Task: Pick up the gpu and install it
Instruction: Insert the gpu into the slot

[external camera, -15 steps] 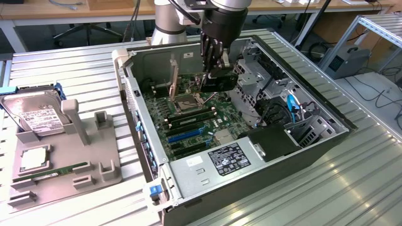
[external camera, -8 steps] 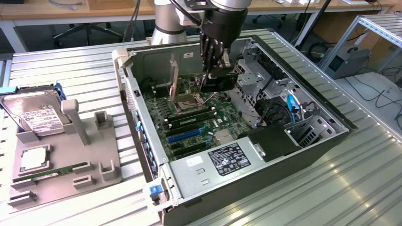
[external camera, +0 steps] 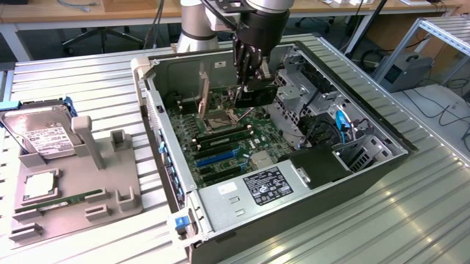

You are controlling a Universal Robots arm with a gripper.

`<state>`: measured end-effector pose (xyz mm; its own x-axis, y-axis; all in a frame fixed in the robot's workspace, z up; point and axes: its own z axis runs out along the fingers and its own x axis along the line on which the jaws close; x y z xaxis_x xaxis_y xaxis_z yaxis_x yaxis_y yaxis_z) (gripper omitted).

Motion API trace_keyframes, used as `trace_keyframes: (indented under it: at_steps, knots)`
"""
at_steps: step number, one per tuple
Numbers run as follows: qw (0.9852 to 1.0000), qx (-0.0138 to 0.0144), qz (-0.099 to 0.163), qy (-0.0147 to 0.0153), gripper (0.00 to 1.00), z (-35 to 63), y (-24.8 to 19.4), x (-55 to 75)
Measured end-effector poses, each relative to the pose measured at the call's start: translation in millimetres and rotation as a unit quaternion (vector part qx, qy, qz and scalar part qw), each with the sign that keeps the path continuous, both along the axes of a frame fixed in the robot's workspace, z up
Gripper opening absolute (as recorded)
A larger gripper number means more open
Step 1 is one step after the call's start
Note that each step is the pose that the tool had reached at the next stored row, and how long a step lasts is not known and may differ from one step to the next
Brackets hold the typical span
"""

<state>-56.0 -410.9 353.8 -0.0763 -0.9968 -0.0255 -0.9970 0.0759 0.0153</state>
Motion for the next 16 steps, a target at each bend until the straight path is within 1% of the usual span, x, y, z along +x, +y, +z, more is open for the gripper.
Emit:
trace_keyframes:
  at_steps: [16]
  knots:
    - [0.9997, 0.0000, 0.024, 0.0000, 0.27, -0.2, 0.0, 0.0]
